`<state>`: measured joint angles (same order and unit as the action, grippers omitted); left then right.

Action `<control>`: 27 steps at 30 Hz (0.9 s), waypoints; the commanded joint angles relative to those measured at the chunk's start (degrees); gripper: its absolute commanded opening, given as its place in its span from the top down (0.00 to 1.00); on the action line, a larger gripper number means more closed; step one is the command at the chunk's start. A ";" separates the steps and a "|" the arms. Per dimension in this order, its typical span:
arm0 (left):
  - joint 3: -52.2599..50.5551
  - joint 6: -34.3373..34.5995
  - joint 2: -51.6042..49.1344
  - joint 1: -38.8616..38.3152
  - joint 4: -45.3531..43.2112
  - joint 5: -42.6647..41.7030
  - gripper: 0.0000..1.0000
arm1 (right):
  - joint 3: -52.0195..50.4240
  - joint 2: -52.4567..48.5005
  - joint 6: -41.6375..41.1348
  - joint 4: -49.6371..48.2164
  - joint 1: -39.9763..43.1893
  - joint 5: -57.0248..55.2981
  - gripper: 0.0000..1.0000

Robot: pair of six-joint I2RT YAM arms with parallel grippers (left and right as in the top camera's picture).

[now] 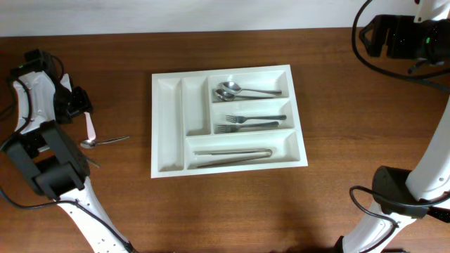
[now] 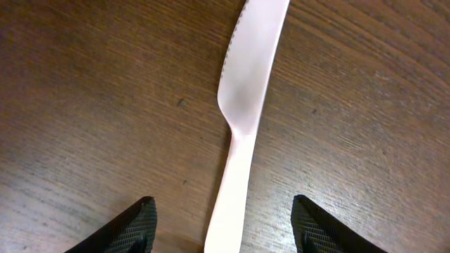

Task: Pack container
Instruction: 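Move the left gripper left and grasp the pink plastic knife, then carry the knife with the left gripper into the left narrow compartment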

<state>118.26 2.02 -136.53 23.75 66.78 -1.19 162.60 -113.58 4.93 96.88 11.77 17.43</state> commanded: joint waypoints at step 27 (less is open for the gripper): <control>0.33 -0.04 -6.29 -0.09 0.07 -1.05 0.91 | 0.63 -0.31 0.13 -0.17 0.22 -0.09 0.01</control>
<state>118.48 2.74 -140.44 23.70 65.80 -1.13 162.60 -113.58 4.95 96.88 11.77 17.43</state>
